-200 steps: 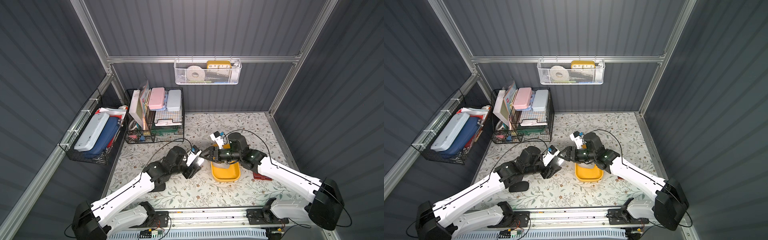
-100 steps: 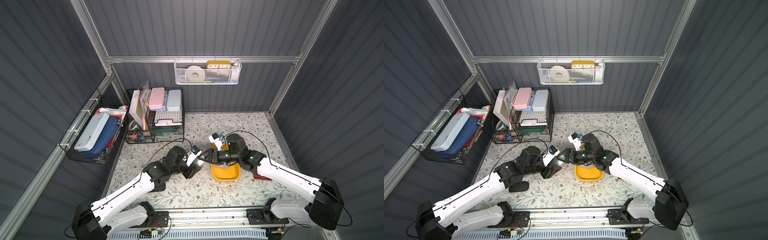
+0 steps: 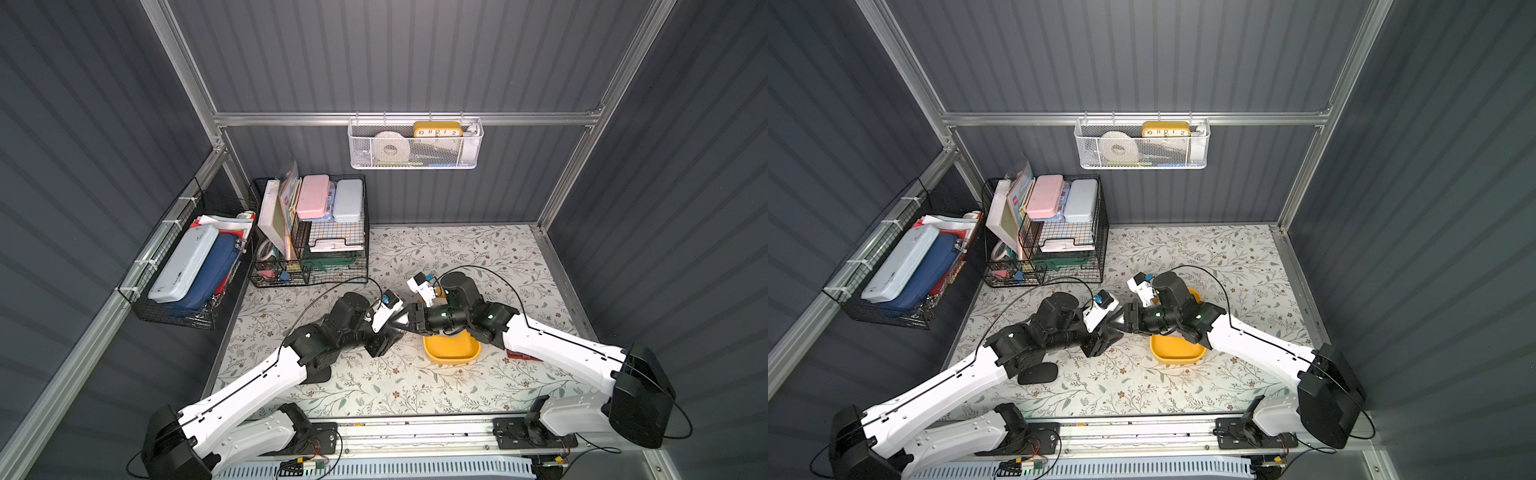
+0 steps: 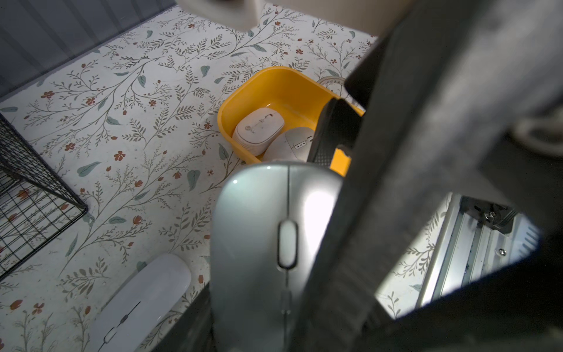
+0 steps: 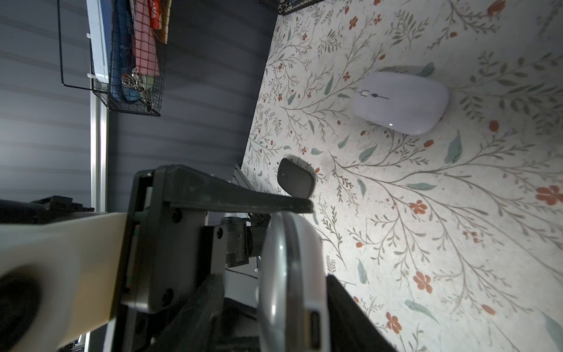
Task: Put the mouse in the storage box
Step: Pick up the mouse from the center of the board, then place the mouse in the storage box.
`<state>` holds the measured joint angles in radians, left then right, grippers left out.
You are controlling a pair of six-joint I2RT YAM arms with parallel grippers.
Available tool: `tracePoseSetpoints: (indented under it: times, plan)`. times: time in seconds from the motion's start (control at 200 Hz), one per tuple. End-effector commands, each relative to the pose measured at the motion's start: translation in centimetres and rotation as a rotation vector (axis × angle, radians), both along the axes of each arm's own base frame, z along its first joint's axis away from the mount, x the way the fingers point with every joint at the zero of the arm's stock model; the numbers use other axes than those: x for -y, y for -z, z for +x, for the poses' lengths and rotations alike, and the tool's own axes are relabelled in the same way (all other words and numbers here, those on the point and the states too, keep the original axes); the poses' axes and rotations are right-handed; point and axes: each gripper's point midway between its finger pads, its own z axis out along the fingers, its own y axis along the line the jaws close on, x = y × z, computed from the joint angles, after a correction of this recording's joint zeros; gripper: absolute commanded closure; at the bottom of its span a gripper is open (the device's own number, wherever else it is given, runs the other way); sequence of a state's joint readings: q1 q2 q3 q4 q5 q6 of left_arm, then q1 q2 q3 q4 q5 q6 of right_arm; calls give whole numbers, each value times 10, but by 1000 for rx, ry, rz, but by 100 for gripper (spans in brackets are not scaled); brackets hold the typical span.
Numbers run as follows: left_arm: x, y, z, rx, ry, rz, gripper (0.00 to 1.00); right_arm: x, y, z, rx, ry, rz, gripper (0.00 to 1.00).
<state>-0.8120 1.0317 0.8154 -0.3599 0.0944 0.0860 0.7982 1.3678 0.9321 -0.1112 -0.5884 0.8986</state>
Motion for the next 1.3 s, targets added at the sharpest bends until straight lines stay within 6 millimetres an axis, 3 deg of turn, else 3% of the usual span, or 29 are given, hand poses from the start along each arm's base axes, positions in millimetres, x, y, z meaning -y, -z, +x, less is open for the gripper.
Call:
tracePoseSetpoints:
  times: [0.0,0.265,0.63,0.715,0.891,1.021,1.141,1.296]
  plan:
    - [5,-8,-5,24,39,-31,77,-11,-15,5,30,-6,50,51]
    - [3,-8,-6,19,35,-31,73,-20,-17,12,35,-7,64,73]
    - [-6,-6,-5,19,-14,-22,14,-9,-21,24,107,59,28,80]
    - [-11,-6,-5,19,-38,-16,1,4,-16,32,121,99,-5,79]
    - [-23,-12,-4,4,-114,-28,1,52,-3,56,115,230,-51,79]
    - [-41,-16,5,19,-246,-30,1,100,25,66,93,344,-135,79]
    - [-69,-15,19,29,-443,-12,0,136,45,57,113,423,-255,79]
    - [-96,-7,26,18,-622,7,1,154,74,42,86,466,-299,79]
